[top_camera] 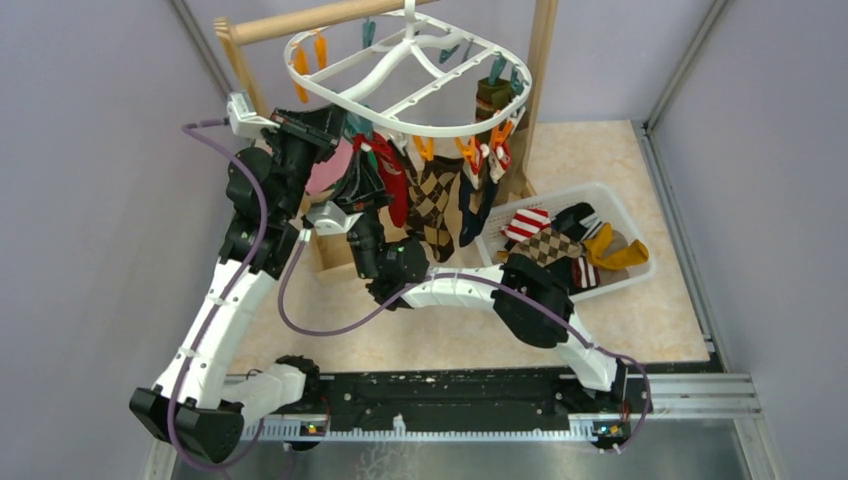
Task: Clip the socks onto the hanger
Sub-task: Clamp the sock onto the hanger.
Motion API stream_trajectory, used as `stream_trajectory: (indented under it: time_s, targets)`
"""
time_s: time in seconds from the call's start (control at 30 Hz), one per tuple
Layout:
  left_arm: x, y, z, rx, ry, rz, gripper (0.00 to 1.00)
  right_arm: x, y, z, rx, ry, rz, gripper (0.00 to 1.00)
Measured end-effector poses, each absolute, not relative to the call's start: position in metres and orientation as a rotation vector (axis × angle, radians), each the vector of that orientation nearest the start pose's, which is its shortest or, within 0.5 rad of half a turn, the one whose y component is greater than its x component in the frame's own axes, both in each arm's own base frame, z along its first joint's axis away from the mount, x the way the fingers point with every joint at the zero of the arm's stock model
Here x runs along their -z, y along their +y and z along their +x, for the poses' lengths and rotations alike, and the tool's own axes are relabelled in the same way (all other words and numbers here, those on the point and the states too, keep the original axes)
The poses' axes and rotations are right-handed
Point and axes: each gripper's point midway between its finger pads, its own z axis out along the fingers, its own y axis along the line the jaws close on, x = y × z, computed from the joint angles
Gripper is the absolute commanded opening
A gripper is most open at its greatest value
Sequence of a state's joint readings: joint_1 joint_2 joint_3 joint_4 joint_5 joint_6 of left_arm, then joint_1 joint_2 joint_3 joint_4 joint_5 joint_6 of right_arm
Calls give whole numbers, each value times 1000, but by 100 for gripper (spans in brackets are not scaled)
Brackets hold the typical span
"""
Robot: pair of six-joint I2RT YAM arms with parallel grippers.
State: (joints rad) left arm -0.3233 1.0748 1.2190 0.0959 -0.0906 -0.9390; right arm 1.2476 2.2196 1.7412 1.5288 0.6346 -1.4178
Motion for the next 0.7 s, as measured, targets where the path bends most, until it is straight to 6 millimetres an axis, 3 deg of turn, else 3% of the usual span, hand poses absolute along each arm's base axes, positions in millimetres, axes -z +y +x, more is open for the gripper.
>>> stream_trajectory:
  time_s: [0.7]
  targets:
    - [-484, -134, 342, 985, 1315, -476, 0, -444, 452, 283, 373, 714, -330, 0]
